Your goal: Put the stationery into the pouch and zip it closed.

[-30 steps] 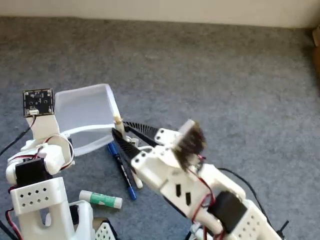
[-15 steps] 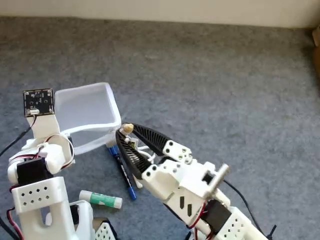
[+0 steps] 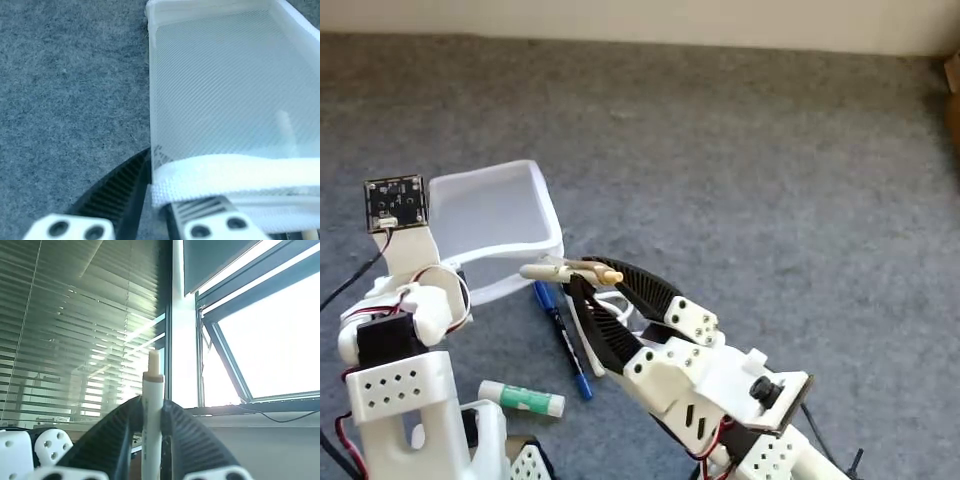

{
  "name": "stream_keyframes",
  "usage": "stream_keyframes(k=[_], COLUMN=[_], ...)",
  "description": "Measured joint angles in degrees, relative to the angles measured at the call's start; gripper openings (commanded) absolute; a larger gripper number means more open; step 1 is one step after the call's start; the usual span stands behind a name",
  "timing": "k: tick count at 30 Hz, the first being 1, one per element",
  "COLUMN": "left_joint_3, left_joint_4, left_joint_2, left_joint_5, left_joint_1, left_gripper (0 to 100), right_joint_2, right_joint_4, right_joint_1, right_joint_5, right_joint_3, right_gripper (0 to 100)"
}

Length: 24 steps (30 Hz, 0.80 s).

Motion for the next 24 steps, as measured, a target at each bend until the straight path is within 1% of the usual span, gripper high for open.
stream_keyframes(k=[6,11,24], left_joint_3=[0.0,0.0,0.0], left_joint_4=[0.0,0.0,0.0], left_joint_2=[0.0,0.0,0.0], left_joint_5=[0.26,0.26,0.35], left_joint_1=[0.0,0.0,0.0], left_gripper=[1,1,1], right_joint_2=[0.62,9.58,43.96], right_joint_4=[0.0,-2.73,-26.46], right_joint_1=[0.0,0.0,-0.18], right_joint_5=[0.0,0.0,0.0], right_joint_3=[0.0,0.0,-3.6], right_gripper=[0.5,0.5,0.5])
